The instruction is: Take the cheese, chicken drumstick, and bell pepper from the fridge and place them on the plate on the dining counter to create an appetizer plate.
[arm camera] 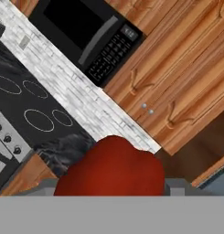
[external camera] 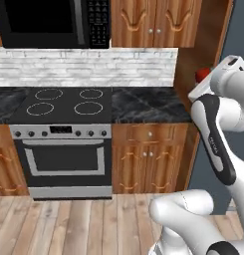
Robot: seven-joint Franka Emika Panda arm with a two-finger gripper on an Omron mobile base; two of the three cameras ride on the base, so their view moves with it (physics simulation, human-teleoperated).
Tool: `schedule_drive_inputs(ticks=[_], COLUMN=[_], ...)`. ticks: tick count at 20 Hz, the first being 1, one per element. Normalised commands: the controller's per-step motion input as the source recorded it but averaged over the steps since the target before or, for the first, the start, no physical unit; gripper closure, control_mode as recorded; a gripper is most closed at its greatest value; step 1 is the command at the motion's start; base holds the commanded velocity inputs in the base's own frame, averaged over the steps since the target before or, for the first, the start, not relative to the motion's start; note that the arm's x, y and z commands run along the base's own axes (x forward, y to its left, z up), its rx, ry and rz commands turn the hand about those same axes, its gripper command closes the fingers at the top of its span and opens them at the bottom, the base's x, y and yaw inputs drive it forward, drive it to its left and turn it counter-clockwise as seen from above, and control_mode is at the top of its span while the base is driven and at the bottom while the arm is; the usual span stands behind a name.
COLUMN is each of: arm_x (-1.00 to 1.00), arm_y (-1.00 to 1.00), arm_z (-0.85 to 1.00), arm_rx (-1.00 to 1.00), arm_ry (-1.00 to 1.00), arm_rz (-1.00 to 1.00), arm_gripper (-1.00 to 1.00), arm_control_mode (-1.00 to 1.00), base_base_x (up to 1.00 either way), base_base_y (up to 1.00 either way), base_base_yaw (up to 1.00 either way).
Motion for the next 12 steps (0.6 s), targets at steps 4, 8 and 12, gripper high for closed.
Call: schedule_drive_inputs(ticks=[4, 8, 12], arm_x=[0.00, 0.00, 0.00], arm_y=[0.00, 0.00, 0.00], arm_z=[0.00, 0.00, 0.00], arm_rx=[0.00, 0.00, 0.00], arm_ry=[0.00, 0.00, 0.00], arm_rz=[0.00, 0.00, 0.00], arm_gripper=[1.00, 1.00, 1.00], arm_control_mode=[1.00, 1.00, 1.00], base_base_x=[-0.10, -0.08, 0.00], base_base_y=[0.79, 0.56, 0.37], base_base_yaw=[0.54, 0.61, 0.74])
